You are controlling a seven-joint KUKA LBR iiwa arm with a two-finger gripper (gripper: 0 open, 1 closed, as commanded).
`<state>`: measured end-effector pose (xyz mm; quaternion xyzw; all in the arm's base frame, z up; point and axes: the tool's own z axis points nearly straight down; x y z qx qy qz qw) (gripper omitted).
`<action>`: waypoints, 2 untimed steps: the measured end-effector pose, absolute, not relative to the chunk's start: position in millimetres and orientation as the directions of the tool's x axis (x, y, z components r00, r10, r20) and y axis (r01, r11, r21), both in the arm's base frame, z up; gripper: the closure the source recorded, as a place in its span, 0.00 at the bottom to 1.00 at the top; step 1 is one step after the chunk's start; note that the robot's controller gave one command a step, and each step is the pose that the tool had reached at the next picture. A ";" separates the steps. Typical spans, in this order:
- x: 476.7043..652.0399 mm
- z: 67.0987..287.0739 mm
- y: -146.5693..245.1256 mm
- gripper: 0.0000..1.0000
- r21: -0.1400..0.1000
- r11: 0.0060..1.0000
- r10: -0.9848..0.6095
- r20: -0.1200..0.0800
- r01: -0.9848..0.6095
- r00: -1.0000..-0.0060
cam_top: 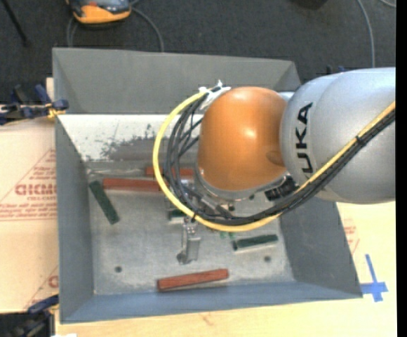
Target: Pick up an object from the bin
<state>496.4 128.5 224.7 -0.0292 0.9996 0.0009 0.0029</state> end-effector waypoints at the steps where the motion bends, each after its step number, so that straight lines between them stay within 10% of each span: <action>1: 534.9 173.7 98.4 0.00 0.000 0.997 -0.071 -0.010 -0.071 -0.997; 2: 545.8 158.6 94.2 0.00 0.000 0.997 -0.075 -0.010 -0.075 -0.997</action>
Offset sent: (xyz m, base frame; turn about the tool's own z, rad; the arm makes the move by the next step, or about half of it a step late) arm 0.0773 -0.0618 -0.1049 -0.1742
